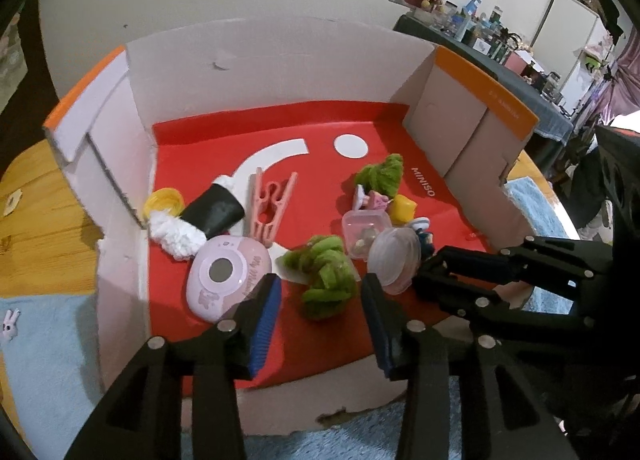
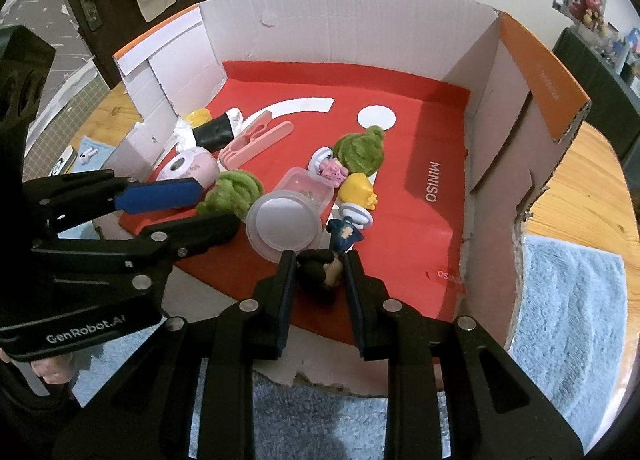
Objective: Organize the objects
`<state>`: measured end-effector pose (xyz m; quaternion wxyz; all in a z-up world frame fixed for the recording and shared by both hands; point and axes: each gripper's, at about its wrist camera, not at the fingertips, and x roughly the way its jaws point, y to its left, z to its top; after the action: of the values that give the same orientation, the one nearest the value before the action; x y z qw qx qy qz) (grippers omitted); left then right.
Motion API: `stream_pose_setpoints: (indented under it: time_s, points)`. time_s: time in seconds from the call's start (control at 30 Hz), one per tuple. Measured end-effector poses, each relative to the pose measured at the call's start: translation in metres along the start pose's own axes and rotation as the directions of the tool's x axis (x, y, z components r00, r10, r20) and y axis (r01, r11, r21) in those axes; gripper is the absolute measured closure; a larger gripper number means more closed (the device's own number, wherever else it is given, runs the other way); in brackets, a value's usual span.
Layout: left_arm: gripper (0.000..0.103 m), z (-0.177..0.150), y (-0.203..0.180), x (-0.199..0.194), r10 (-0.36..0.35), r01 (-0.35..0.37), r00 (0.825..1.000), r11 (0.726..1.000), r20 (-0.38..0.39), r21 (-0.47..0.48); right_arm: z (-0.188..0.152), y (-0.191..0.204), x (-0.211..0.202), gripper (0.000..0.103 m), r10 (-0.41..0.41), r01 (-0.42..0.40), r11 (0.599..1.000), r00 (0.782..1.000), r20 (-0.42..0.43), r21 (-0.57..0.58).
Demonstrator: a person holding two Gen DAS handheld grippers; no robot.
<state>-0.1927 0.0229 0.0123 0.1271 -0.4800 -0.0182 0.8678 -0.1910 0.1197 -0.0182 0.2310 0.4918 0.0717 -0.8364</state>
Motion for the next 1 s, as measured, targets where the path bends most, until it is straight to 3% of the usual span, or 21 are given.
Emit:
stream_pose_setpoints:
  time_s: [0.13,0.2,0.53,0.67,0.73,0.8,1.0]
  points:
    - [0.055,-0.001,0.003,-0.009,0.027,-0.027,0.999,1.0,0.024,0.0,-0.001,-0.001,-0.003,0.079,-0.013,0.013,1.0,1.0,0.01,-0.004]
    - [0.046,-0.002,0.006,-0.014,0.048,-0.048,0.998,0.999,0.038,-0.003,-0.001,-0.001,-0.004,0.079,-0.017,0.017,1.0,1.0,0.018,0.0]
    - [0.045,-0.011,0.015,-0.021,0.066,-0.064,0.997,0.997,0.042,-0.032,-0.007,0.002,-0.013,0.079,-0.027,0.027,1.0,0.999,0.032,-0.005]
    - [0.037,-0.015,0.017,-0.026,0.075,-0.073,0.996,0.996,0.052,-0.043,-0.009,0.004,-0.018,0.079,-0.032,0.033,0.999,0.999,0.042,-0.002]
    - [0.037,-0.017,0.019,-0.029,0.081,-0.078,0.995,0.996,0.062,-0.05,-0.011,0.006,-0.019,0.074,-0.036,0.037,0.999,0.998,0.044,-0.006]
    - [0.036,-0.019,0.02,-0.032,0.082,-0.078,0.994,0.995,0.066,-0.055,-0.012,0.008,-0.022,0.047,-0.039,0.04,0.999,0.998,0.05,-0.009]
    - [0.034,-0.025,0.024,-0.04,0.093,-0.087,0.992,0.994,0.081,-0.07,-0.015,0.013,-0.028,0.045,-0.043,0.044,0.999,0.997,0.068,-0.011]
